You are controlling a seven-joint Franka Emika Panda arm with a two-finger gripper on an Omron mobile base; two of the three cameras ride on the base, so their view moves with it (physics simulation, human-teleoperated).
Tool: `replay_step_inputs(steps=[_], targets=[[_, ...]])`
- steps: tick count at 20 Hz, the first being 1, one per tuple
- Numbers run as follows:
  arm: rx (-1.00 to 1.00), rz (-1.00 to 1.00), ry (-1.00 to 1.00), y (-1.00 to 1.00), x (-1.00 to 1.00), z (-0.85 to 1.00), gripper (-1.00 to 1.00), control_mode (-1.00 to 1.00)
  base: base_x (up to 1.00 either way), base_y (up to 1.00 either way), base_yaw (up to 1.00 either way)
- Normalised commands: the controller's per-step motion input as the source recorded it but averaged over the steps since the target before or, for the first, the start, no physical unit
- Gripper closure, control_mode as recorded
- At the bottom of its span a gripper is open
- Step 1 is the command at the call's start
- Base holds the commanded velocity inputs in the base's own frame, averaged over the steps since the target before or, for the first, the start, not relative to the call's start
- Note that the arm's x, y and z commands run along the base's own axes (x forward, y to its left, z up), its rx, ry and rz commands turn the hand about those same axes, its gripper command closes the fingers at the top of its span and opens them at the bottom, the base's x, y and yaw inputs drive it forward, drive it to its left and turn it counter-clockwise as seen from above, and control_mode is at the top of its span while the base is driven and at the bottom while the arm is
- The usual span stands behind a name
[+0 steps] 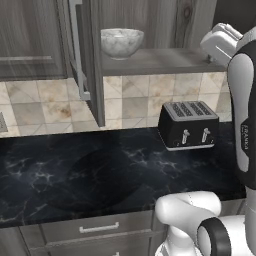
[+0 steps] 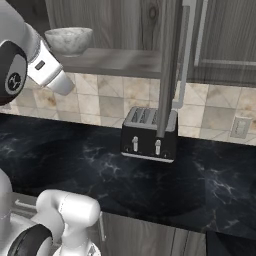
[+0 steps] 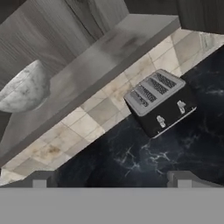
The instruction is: Move the bowls from the cabinet to the plates on the dining table.
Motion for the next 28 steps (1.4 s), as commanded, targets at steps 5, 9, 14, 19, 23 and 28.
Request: replay_step_inputs(steps=[5, 9, 14, 19, 23, 28], targets=[[0.14, 0.0, -0.02, 0.0, 0.17, 0.05, -1.0, -1.0, 0.0, 0.0, 0.0], [0.09, 0.02, -0.08, 0.01, 0.26, 0.0, -1.0, -1.0, 0.0, 0.0, 0.0], [0.0, 0.14, -0.02, 0.08, 0.35, -0.09, -1.0, -1.0, 0.0, 0.0, 0.0], [0.01, 0.16, -0.01, 0.07, 0.48, -0.01, -1.0, -1.0, 0.0, 0.0, 0.0], [0.04, 0.07, 0.01, 0.0, 0.4, 0.2, -1.0, -1.0, 0.0, 0.0, 0.0], [0.0, 0.0, 0.0, 0.04, 0.36, 0.04, -1.0, -1.0, 0.0, 0.0, 0.0]])
